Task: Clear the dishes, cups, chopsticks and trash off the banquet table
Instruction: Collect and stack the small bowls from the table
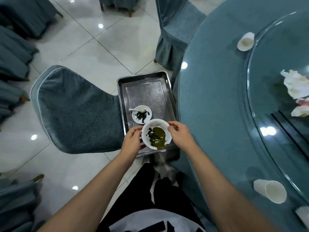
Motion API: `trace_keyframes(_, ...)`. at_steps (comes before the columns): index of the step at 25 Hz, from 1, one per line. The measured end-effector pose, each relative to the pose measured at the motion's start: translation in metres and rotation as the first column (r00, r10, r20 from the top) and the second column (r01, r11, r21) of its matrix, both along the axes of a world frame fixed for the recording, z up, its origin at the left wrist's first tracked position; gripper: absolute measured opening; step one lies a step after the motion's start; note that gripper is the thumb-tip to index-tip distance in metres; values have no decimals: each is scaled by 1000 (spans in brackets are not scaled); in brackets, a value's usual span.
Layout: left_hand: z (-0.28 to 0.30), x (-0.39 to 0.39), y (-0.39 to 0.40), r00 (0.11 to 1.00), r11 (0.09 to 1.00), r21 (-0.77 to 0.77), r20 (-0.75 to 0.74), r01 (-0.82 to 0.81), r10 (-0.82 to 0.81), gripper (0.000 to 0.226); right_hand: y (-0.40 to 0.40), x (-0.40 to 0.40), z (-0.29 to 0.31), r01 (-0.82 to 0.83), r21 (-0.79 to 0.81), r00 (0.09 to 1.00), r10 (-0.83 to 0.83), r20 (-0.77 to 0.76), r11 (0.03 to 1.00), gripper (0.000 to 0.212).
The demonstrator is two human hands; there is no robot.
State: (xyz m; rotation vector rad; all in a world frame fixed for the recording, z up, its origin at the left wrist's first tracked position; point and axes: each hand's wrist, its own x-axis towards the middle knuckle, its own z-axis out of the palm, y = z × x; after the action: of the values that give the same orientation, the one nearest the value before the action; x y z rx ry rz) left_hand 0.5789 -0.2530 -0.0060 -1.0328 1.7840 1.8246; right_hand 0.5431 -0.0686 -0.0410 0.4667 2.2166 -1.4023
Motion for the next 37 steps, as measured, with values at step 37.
trace_keyframes(37,-298,-80,-73,952,997,-49,298,-62,74,15,-109,-61,-290,157,-20,934,-142,327,987,16)
